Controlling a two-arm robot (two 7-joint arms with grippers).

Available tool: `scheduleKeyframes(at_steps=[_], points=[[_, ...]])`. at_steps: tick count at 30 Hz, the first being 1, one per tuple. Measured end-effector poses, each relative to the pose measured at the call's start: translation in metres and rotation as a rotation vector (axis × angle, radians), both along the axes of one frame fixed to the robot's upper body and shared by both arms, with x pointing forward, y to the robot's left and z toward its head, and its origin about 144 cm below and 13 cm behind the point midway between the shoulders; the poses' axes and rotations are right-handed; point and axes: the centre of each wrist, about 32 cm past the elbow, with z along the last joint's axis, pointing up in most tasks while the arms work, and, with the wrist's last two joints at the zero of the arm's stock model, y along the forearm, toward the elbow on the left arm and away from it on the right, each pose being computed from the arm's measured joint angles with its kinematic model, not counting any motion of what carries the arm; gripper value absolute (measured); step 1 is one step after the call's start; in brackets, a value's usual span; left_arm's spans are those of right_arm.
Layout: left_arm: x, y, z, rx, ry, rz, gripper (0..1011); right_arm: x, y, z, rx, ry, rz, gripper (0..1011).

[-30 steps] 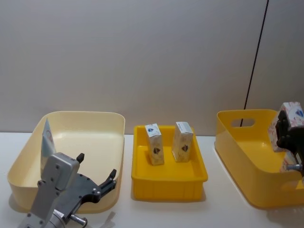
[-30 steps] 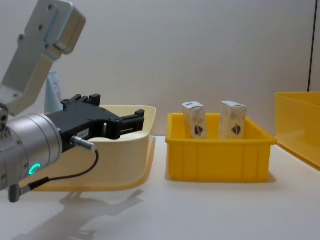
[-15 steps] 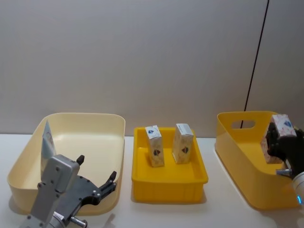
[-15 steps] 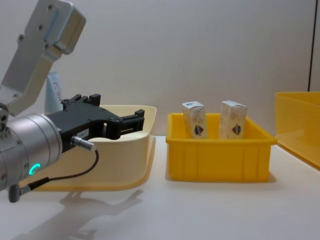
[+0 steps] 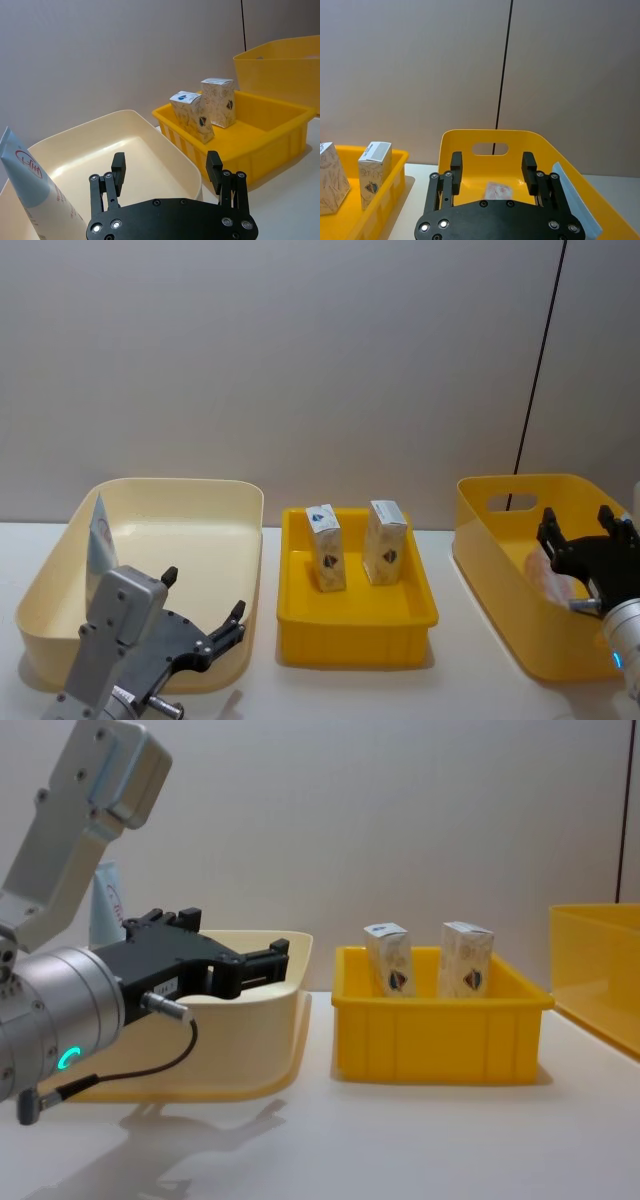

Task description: Bimanual collaborative sorting of washing and personal care products

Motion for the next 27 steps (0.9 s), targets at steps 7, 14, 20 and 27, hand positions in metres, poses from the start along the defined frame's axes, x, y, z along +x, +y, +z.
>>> scheduleKeyframes(at_steps=[7,14,20,27], points=[[0.0000,0.0000,0.0000,0.000,0.000,0.000,1003,0.0013,0.0008,-0.0002,0.000,0.010,-0.001,919],[0.0000,0.0000,0.0000,0.000,0.000,0.000,1003,0.0015,0.0013,-0.0003,-0.001,0.010,0.004,1001],[0.0000,0.0000,0.0000,0.000,0.000,0.000,1003,0.0006,0.0013,0.0004,-0.007,-0.029,0.046,1001],[0.0000,0.0000,0.0000,0.000,0.000,0.000,1003,-0.0009,0.0020,0.0023,-0.008,-0.067,0.088,1001]])
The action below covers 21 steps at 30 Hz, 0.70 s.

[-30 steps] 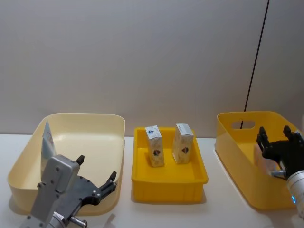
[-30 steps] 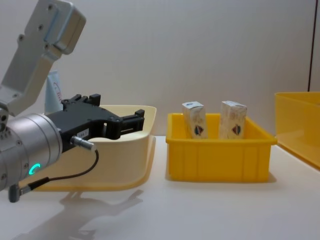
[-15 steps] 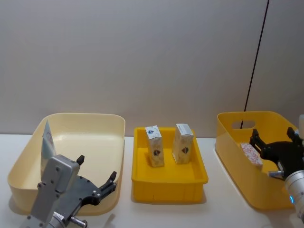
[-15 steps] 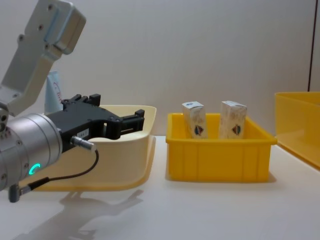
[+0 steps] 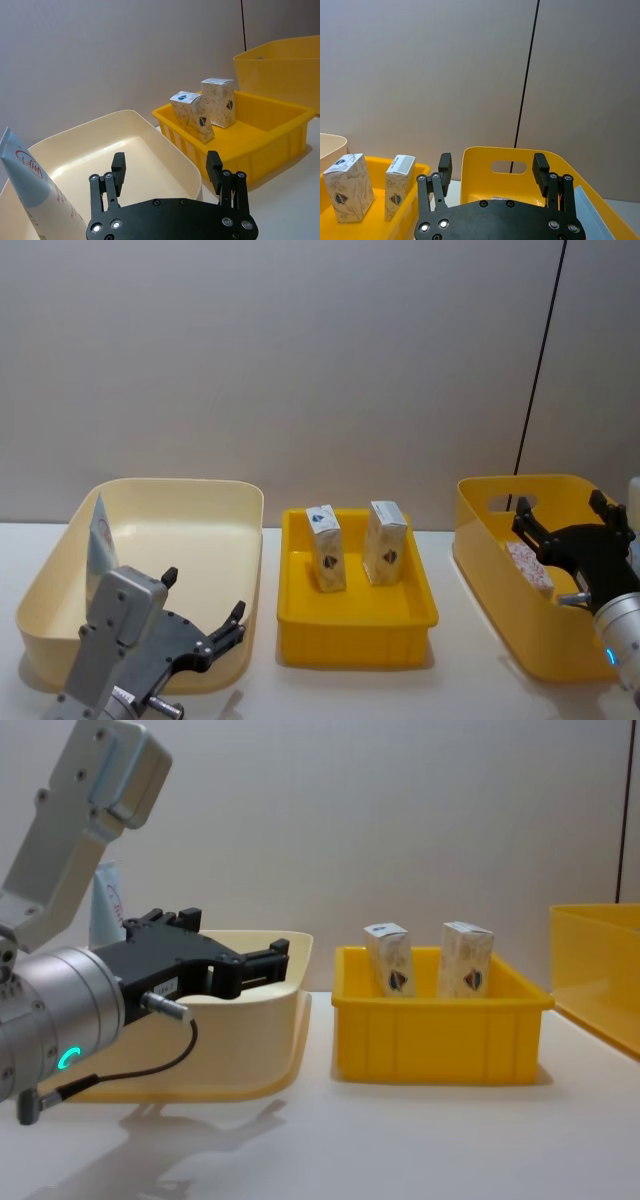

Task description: Bimanual collaborative sorting of washing and personal care products

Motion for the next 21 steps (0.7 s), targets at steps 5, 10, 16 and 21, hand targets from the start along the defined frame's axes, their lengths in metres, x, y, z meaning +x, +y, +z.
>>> scheduleKeyframes(at_steps=[5,10,16,21], points=[[0.000,0.000,0.000,0.000,0.000,0.000,1003,-0.002,0.001,-0.002,0.000,0.004,0.007,1001],[0.000,0.000,0.000,0.000,0.000,0.000,1003,-0.011,0.005,-0.009,0.004,0.014,0.041,1001],[0.000,0.000,0.000,0.000,0.000,0.000,1003,-0.024,0.012,-0.018,0.011,0.030,0.092,1001],[0.000,0.000,0.000,0.000,0.000,0.000,1003,-0.038,0.019,-0.028,0.023,0.050,0.148,1001]])
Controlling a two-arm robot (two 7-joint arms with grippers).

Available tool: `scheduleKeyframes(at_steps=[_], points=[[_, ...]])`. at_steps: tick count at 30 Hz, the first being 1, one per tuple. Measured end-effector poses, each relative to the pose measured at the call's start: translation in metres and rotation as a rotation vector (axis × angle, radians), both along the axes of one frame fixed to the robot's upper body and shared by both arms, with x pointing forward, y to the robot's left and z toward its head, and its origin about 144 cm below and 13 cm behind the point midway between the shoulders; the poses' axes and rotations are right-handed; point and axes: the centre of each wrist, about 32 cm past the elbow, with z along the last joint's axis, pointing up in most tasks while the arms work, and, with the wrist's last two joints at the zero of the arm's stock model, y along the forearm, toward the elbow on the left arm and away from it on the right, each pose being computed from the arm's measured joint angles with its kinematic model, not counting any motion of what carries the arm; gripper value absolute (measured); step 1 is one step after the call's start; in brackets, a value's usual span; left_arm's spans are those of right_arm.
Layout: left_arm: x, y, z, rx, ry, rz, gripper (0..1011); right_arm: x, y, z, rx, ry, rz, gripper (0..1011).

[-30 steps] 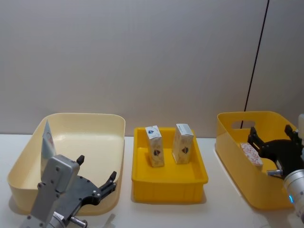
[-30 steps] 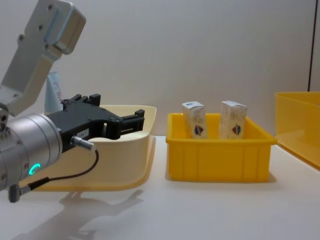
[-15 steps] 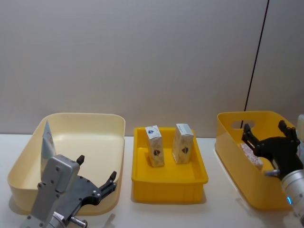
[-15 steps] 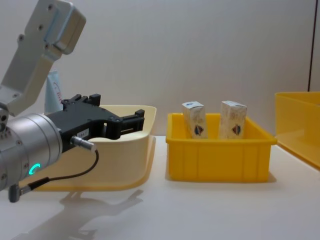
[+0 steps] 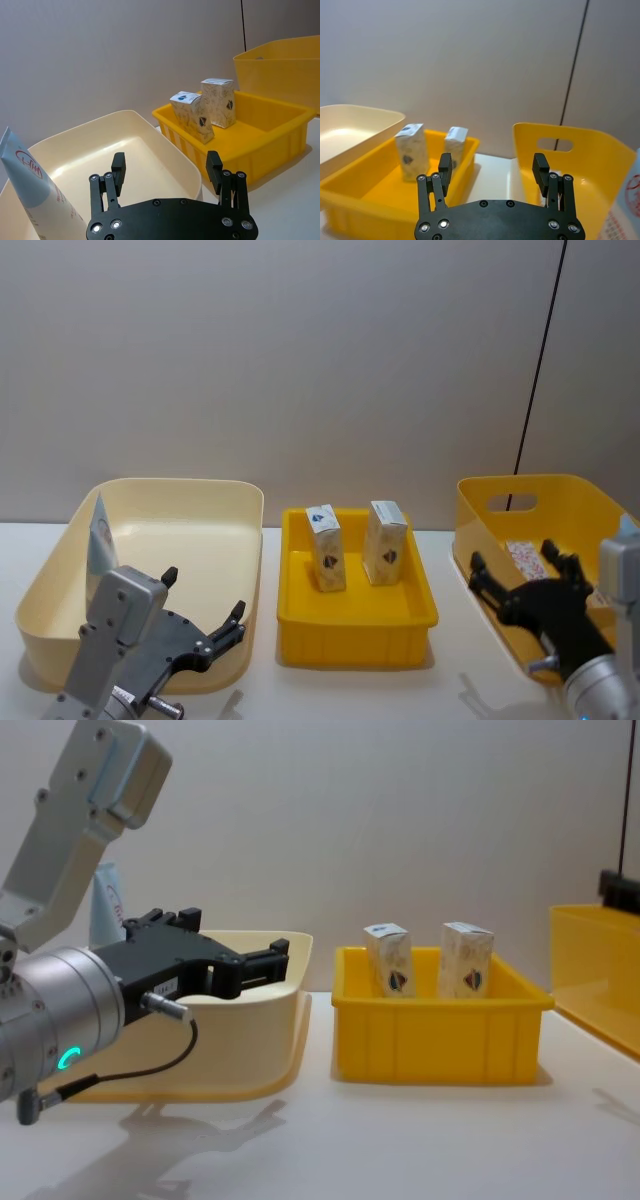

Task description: Bimanual collaborative sorting of washing and personal care products

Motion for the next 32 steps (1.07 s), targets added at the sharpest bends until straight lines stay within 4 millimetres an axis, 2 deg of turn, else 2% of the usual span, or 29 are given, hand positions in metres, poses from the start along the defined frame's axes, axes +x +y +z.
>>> scheduleKeyframes(at_steps=[13,32], points=[[0.000,0.000,0.000,0.000,0.000,0.000,1003,-0.037,0.018,-0.022,0.042,0.058,0.128,1001],[0.000,0.000,0.000,0.000,0.000,0.000,1003,-0.041,0.020,-0.024,0.048,0.066,0.143,1001]])
